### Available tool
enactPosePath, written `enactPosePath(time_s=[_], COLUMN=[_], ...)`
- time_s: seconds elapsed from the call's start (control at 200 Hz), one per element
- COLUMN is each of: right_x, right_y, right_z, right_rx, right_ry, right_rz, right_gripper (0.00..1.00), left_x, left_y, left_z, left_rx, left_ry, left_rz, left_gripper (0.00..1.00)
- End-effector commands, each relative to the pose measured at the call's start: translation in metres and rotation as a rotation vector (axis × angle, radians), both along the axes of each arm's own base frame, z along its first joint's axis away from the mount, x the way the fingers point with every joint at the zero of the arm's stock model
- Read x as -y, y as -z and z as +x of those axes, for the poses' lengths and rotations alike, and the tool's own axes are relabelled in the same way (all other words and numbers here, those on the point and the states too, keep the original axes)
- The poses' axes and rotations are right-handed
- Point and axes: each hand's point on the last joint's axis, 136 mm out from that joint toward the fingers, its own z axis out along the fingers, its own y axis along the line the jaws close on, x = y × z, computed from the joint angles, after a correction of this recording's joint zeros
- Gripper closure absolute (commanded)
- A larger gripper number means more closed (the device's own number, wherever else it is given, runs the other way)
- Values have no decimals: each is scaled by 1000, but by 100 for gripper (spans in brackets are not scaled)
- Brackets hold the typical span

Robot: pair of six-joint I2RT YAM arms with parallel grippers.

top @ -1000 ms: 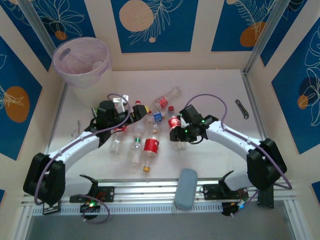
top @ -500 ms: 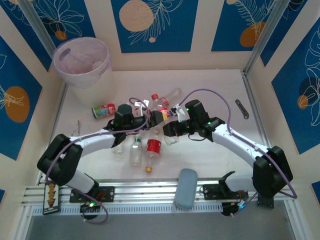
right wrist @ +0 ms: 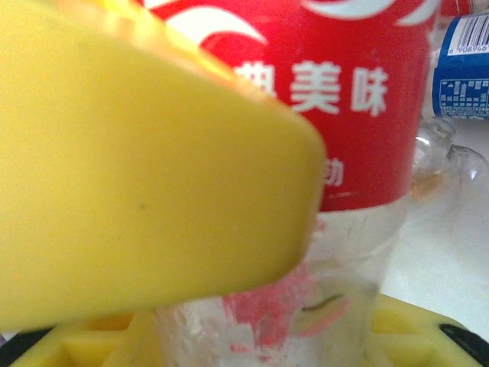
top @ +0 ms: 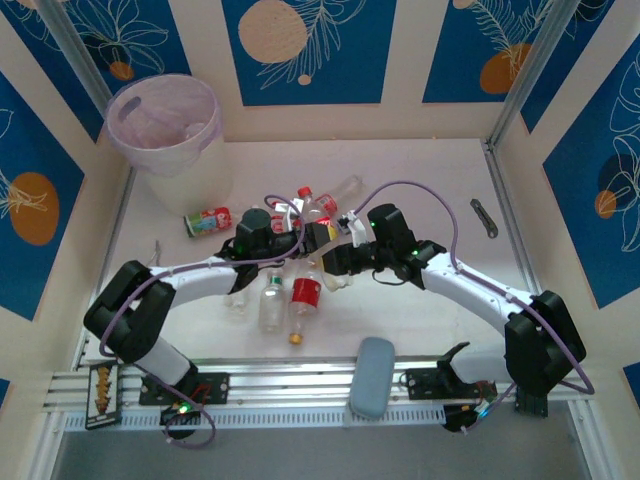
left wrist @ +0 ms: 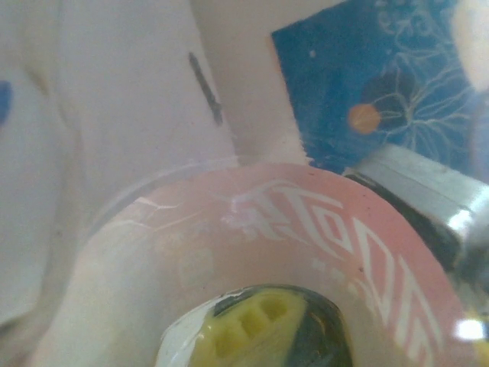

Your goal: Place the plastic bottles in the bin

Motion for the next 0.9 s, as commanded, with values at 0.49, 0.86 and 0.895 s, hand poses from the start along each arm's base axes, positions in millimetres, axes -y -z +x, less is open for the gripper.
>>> enactPosePath(time_s=[0.49,0.86,0.895], right_x=[49,132,136], right_y=[-38,-34,-30], right_z=[-22,-3,-2], right_rx=[84,-12,-31], right_ry=[95,517,538], right_rz=[-176,-291,-298], right_gripper=[1,1,1], left_x=[3,-18,-26], left_y=[-22,-117,-130], left_z=[16,44,51], left_rx=[109,431,464], left_ry=[-3,-4,-25], left_rz=[56,322,349], left_gripper=[65,99,100])
